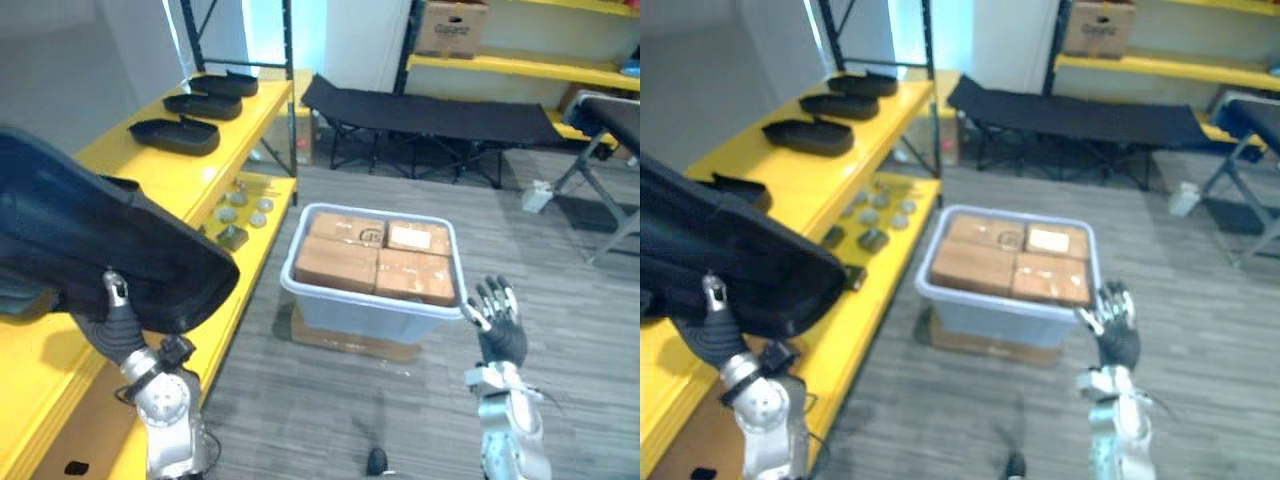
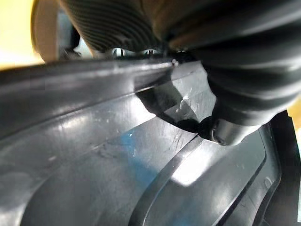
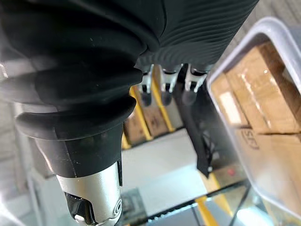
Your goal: Walk over and take plastic housings, then place them on the shelf
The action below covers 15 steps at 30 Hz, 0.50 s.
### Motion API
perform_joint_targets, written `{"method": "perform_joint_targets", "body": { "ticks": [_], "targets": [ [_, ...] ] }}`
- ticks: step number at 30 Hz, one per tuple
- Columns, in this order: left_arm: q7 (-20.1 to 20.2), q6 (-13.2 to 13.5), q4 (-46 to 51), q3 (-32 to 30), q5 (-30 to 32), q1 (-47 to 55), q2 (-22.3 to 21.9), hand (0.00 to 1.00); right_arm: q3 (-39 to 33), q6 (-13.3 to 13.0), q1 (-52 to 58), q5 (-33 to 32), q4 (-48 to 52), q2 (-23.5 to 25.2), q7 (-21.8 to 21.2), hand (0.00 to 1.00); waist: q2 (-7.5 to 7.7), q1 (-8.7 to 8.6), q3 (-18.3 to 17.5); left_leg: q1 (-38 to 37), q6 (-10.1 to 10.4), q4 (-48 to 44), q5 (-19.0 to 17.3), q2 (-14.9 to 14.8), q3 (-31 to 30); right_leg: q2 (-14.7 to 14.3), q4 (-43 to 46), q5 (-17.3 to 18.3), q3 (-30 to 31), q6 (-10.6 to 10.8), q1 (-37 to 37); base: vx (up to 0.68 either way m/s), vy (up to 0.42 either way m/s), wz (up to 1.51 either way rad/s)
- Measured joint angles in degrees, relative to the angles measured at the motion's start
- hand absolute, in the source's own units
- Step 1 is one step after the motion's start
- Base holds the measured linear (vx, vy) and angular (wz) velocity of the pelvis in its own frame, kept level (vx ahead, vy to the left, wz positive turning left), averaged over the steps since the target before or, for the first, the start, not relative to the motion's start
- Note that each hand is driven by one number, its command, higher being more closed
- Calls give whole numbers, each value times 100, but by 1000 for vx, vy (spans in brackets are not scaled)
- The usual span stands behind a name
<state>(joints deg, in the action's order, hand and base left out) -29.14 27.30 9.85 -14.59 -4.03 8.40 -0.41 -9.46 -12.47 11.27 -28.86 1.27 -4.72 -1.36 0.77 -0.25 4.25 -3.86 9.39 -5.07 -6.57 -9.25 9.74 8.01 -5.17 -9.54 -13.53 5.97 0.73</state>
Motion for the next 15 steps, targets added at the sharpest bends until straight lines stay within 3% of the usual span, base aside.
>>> {"method": "perform_joint_targets", "body": {
  "ticks": [5,6,8,10,13,15],
  "targets": [
    [158,-313,518,-225,62,183,11,100,299,1,-323,401,-64,9,28,0,-81,197,-15,176,28,60,87,-7,-446,24,1,80,-479,-4,-107,1,-13,43],
    [263,-451,765,-472,64,305,13,100,511,2,-602,499,-214,-8,68,0,-90,360,-12,249,51,73,150,-8,-594,35,2,90,-617,3,-115,31,0,63],
    [337,-521,906,-751,64,429,16,100,699,4,-857,498,-427,-20,125,0,-105,506,-13,290,37,65,181,1,-790,66,9,100,-832,8,-204,54,13,59],
    [401,-607,1016,-1263,53,708,11,100,954,9,-1170,537,-701,-21,141,0,-133,808,-22,292,30,59,189,47,-1075,85,53,105,-1087,9,-381,113,33,60],
    [559,-614,1033,-1820,-7,1051,-8,100,1212,8,-1459,749,-960,-14,159,0,-150,1143,-25,319,17,66,183,155,-1389,158,53,112,-1434,18,-569,71,48,57],
    [675,-602,1057,-2094,-73,1212,-40,100,1413,7,-1523,862,-1004,37,171,0,-102,1279,-54,387,-40,50,183,268,-1617,253,54,159,-1666,81,-687,30,62,65]
  ]
}}
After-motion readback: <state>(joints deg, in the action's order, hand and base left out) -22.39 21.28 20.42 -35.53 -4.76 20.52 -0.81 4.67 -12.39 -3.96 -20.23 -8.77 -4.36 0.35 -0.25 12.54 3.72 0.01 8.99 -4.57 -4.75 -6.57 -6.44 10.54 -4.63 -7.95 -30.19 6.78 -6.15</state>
